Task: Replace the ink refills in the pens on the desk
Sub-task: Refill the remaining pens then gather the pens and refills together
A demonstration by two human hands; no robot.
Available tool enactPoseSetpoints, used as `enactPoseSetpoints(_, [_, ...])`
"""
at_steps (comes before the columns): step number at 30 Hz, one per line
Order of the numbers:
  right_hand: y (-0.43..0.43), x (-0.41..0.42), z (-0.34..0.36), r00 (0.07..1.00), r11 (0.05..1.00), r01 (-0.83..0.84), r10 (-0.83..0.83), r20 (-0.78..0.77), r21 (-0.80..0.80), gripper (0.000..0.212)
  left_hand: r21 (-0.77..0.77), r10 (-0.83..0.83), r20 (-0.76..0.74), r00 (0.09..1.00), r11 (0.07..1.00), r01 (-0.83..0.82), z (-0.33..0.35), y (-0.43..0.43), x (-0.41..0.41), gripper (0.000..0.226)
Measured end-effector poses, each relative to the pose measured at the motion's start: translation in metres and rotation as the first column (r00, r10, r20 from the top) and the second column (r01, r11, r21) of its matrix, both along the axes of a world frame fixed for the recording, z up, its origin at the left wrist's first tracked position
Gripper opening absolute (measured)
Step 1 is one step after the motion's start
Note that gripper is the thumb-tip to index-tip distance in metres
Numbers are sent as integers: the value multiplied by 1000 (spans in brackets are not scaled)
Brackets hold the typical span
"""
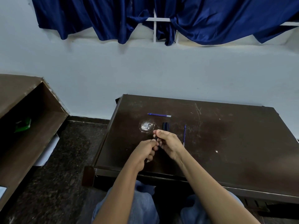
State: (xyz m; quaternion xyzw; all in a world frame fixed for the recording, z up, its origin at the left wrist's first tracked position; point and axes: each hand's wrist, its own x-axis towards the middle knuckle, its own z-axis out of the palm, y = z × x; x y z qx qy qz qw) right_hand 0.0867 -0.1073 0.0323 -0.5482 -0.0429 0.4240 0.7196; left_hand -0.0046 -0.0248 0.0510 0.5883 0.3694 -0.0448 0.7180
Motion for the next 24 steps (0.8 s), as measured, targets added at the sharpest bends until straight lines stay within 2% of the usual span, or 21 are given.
enactPoseSetpoints(3, [-2, 2, 2, 999, 996, -6, 10, -45, 89, 18, -285, 70, 50, 996, 957, -53, 5, 1, 0, 31])
enactPoseSetpoints(5, [-3, 3, 4, 999, 988, -21, 28, -45, 153, 21, -378, 98, 90, 991, 924, -57, 7, 2, -1, 33])
enactPoseSetpoints(8, [-1, 3, 9, 998, 985, -55, 55, 2, 161, 23, -141, 45, 123, 991, 990, -27, 3, -2, 1, 29])
enactPoseSetpoints(13, [-1, 3, 12, 998, 996, -48, 43, 55, 78, 22, 134, 50, 130, 990, 989, -67, -8, -10, 2, 26])
enactPoseSetpoints(16, [-3, 6, 12, 1000, 1000, 9, -9, 1, 28, 27, 168, 40, 121, 992, 984, -60, -11, -12, 2, 25])
enactPoseSetpoints(20, [-5, 9, 13, 997, 999, -35, 37, -74, 30, 17, 182, 60, 101, 993, 980, -77, -12, -11, 3, 25])
enactPoseSetpoints(24, [-6, 8, 9, 999, 999, -13, 12, -32, -33, 6, 181, 74, 79, 994, 980, -87, -12, -9, 2, 26])
